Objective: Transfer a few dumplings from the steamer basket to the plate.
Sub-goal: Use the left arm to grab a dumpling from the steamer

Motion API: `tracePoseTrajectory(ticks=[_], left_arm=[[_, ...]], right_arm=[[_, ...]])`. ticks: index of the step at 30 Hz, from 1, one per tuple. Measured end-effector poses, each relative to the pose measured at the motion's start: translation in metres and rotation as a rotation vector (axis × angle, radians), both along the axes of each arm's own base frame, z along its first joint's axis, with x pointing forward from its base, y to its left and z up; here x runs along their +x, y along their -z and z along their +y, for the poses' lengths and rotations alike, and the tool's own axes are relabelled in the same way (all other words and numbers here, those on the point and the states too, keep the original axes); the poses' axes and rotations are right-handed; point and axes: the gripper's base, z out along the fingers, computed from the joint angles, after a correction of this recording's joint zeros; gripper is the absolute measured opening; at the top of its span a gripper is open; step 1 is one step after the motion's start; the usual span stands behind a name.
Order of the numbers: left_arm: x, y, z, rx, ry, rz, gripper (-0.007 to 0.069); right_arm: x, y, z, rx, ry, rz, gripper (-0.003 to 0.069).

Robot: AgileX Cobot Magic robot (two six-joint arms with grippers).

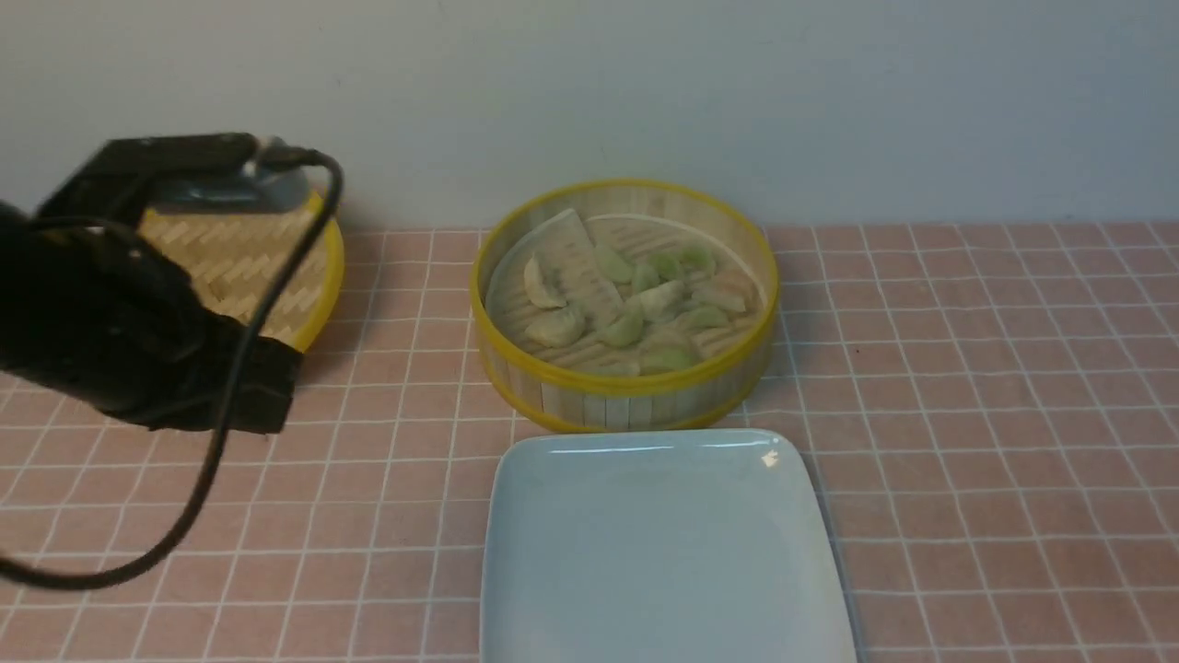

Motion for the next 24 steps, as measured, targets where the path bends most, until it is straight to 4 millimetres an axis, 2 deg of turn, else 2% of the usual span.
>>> tracePoseTrajectory(ticks=[5, 9, 12, 17, 20, 24], left_arm=[[0.039, 0.002, -0.028, 0.037, 0.151, -0.04, -0.0006], [0.075, 0.004, -0.054, 0.038, 0.204, -0.09, -0.0006], [0.102, 0.011, -0.071, 0.056, 0.242, -0.106, -0.0006], [0.142, 0.027, -0.098, 0.12, 0.31, -0.141, 0.0007], [0.158, 0.042, -0.111, 0.173, 0.348, -0.15, 0.0058], [0.178, 0.063, -0.119, 0.213, 0.357, -0.174, 0.0201]], right_arm=[[0.015, -0.055, 0.013, -0.277, -0.179, 0.344, -0.001], [0.047, -0.077, 0.014, -0.475, -0.293, 0.678, -0.001], [0.068, -0.08, 0.015, -0.55, -0.358, 0.816, -0.001], [0.093, -0.074, 0.018, -0.573, -0.439, 0.9, -0.001], [0.097, -0.072, 0.021, -0.559, -0.462, 0.9, -0.001], [0.098, -0.074, 0.023, -0.542, -0.47, 0.877, -0.001]])
